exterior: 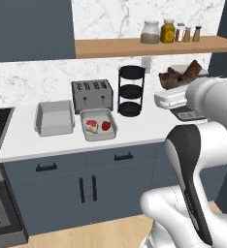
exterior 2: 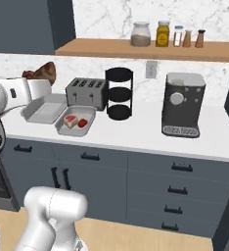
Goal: Place one bell pepper and one steak in each tupperware on the nearby counter, to pack two identical lunches.
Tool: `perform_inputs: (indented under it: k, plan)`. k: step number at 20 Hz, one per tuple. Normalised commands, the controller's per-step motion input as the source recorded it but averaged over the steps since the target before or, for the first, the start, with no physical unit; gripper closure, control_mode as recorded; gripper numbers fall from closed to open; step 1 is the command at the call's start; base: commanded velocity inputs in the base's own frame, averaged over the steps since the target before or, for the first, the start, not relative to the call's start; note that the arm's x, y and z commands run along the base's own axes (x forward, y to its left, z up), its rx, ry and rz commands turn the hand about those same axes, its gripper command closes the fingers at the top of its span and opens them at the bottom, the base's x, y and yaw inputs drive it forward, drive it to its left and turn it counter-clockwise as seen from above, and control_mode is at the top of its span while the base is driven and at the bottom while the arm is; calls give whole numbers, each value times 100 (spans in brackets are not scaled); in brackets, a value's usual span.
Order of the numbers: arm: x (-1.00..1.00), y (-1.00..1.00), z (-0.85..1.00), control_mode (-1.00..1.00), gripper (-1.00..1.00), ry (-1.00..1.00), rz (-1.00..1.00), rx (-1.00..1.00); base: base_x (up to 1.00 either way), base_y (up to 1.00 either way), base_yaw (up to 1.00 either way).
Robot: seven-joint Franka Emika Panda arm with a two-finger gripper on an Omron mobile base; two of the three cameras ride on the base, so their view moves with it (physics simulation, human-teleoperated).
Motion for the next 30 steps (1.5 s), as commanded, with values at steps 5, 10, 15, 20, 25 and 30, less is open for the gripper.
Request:
perform_inputs:
  k: [5,10,15,20,25,30]
  plan:
    - [0,0,0,100,100,0,0,0,2,100,0]
    - [0,0,0,100,100,0,0,0,9,86,0]
    - [0,0,0,100,100,0,0,0,21,34,0]
    - [0,0,0,100,100,0,0,0,50,22,-1]
    - [0,0,0,100,100,0,0,0,33,67,0]
    - [0,0,0,100,100,0,0,0,46,9,-1]
